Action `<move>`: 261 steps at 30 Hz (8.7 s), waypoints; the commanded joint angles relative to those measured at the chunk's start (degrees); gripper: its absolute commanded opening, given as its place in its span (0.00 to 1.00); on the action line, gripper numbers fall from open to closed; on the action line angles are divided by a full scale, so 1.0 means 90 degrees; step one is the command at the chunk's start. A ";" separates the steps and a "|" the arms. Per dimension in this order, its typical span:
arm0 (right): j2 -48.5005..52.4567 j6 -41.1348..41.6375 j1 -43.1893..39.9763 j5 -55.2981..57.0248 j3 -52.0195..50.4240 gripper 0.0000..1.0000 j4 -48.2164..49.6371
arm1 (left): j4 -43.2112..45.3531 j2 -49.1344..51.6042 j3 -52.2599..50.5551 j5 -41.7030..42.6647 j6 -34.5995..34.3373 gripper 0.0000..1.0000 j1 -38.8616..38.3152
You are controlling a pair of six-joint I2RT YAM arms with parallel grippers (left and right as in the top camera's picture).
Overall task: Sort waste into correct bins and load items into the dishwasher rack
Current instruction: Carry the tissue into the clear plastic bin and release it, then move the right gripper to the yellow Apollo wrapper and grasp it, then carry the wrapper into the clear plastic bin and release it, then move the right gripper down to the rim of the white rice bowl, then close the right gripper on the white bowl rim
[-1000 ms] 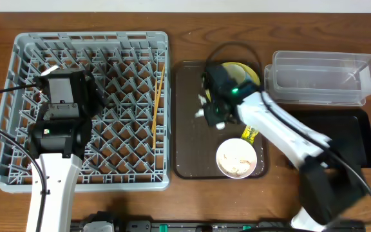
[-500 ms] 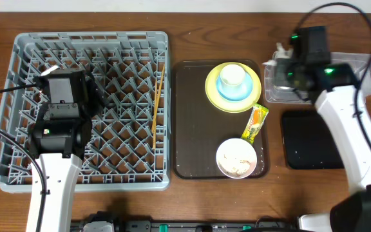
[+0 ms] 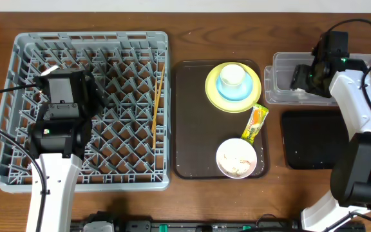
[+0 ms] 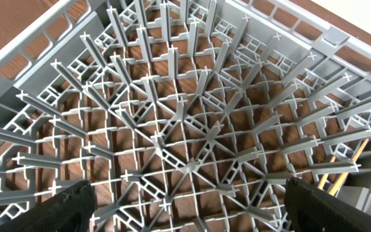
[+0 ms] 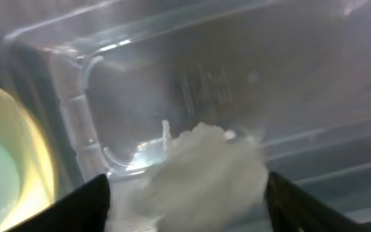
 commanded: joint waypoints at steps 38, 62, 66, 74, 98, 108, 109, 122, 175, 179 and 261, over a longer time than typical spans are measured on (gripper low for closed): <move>-0.2178 0.4044 0.3621 0.0794 -0.3024 0.52 0.0027 | -0.0022 0.0000 0.0155 -0.0012 -0.0083 0.95 0.0032; -0.2096 0.4044 0.3619 0.1464 -0.4799 0.47 0.2773 | -0.0022 0.0000 0.0153 -0.0012 -0.0083 0.95 0.0032; -0.1892 0.4044 0.3594 0.1559 -0.4799 0.47 0.2941 | -0.0022 0.0000 0.0155 -0.0015 -0.0083 0.95 0.0032; -0.1547 0.4041 0.3534 0.1530 -0.4796 0.39 0.3160 | -0.0022 0.0000 0.0155 -0.0012 -0.0083 0.95 0.0032; -0.3121 0.2225 0.1608 0.0697 -0.1656 0.01 0.0160 | -0.0019 0.0000 0.0155 -0.0012 -0.0083 0.95 0.0032; -0.2574 0.1656 0.0396 0.0673 -0.1559 0.01 0.0993 | -0.0019 0.0000 0.0155 -0.0012 -0.0083 0.95 0.0032; -0.2416 0.1530 0.0357 0.0673 -0.1559 0.01 0.1144 | -0.0022 0.0000 0.0155 -0.0015 -0.0083 0.95 0.0032; -0.0738 0.1277 0.0325 0.0685 -0.1559 0.11 0.2594 | -0.0019 0.0000 0.0153 -0.0015 -0.0083 0.95 0.0032; -0.2227 0.0559 0.3985 -0.2115 -0.0634 0.36 -0.2511 | -0.0022 0.0000 0.0155 -0.0015 -0.0083 0.95 0.0032; -0.2227 0.1426 0.5163 -0.1180 -0.0777 0.39 -0.2509 | -0.0022 0.0000 0.0155 -0.0015 -0.0083 0.95 0.0032; -0.2210 0.2084 0.6033 0.0792 -0.3764 0.19 0.0185 | -0.0019 0.0000 0.0155 -0.0012 -0.0083 0.95 0.0032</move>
